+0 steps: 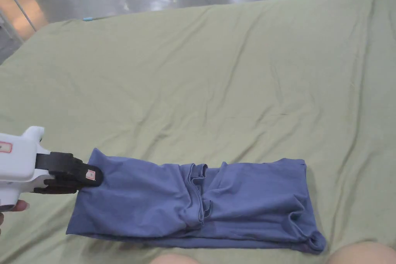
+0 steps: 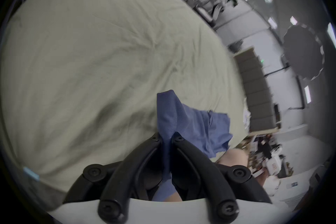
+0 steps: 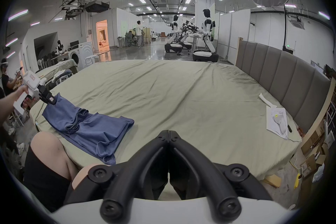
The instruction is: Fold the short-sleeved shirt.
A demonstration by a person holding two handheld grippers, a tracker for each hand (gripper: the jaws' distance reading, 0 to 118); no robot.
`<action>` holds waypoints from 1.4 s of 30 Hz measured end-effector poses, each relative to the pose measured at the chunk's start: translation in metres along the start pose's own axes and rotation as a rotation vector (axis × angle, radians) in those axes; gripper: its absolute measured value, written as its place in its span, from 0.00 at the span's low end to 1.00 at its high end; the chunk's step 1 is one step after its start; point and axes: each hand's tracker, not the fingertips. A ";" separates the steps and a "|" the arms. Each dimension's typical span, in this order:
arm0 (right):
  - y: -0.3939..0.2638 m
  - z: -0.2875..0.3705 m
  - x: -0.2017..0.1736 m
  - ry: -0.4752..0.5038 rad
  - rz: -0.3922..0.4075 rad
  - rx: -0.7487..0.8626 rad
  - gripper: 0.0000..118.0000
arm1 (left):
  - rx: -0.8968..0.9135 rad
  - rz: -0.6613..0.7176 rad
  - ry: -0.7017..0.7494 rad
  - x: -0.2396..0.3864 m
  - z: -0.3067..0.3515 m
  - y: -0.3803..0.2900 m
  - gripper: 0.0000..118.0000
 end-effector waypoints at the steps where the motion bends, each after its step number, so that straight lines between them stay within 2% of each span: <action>1: -0.001 -0.001 0.001 0.003 -0.004 0.002 0.00 | -0.013 -0.046 0.030 0.024 0.006 0.003 0.04; 6: -0.009 0.001 0.003 0.038 -0.027 0.020 0.00 | 0.005 -0.148 -0.046 0.124 0.009 0.020 0.04; 11: -0.019 0.015 0.017 0.041 -0.058 0.037 0.00 | -0.086 -0.216 -0.075 0.202 -0.049 0.012 0.04; 20: -0.038 0.053 0.058 -0.032 -0.144 0.054 0.00 | -0.237 -0.213 -0.097 0.265 -0.160 -0.022 0.06; 21: -0.040 0.056 0.062 -0.042 -0.150 0.052 0.00 | -0.244 -0.226 -0.100 0.270 -0.167 -0.026 0.13; 22: -0.042 0.058 0.064 -0.051 -0.153 0.049 0.00 | -0.245 -0.225 -0.099 0.276 -0.173 -0.029 0.27; 23: -0.044 0.059 0.067 -0.061 -0.155 0.045 0.00 | -0.243 -0.233 -0.100 0.277 -0.177 -0.031 0.49; 24: -0.046 0.060 0.069 -0.066 -0.158 0.041 0.00 | -0.236 -0.254 -0.094 0.280 -0.179 -0.033 0.75; 25: -0.047 0.060 0.070 -0.068 -0.160 0.039 0.00 | -0.219 -0.285 -0.070 0.282 -0.177 -0.035 0.82; 26: -0.048 0.060 0.071 -0.066 -0.163 0.037 0.00 | -0.198 -0.319 -0.050 0.286 -0.171 -0.036 0.84; 27: -0.049 0.060 0.072 -0.063 -0.165 0.036 0.00 | -0.197 -0.312 -0.094 0.287 -0.163 -0.041 0.84; 29: -0.048 0.060 0.070 -0.056 -0.160 0.036 0.00 | -0.141 -0.339 -0.073 0.282 -0.145 -0.044 0.84; 32: -0.047 0.055 0.067 -0.038 -0.153 0.038 0.00 | -0.061 -0.364 0.028 0.270 -0.129 -0.047 0.82; 33: -0.046 0.053 0.065 -0.032 -0.151 0.038 0.00 | -0.056 -0.391 0.071 0.267 -0.131 -0.054 0.69; 34: -0.045 0.052 0.064 -0.027 -0.147 0.038 0.00 | -0.055 -0.430 0.105 0.268 -0.137 -0.058 0.40; 35: -0.044 0.051 0.063 -0.022 -0.142 0.039 0.00 | -0.079 -0.447 0.129 0.268 -0.145 -0.066 0.02; 36: -0.043 0.050 0.061 -0.019 -0.137 0.040 0.00 | -0.095 -0.472 0.179 0.267 -0.160 -0.076 0.00; 39: -0.039 0.053 0.057 -0.012 -0.113 0.047 0.00 | -0.181 -0.466 0.110 0.264 -0.202 -0.093 0.00; 42: -0.035 0.060 0.055 -0.016 -0.105 0.056 0.00 | -0.166 -0.449 0.144 0.269 -0.241 -0.106 0.00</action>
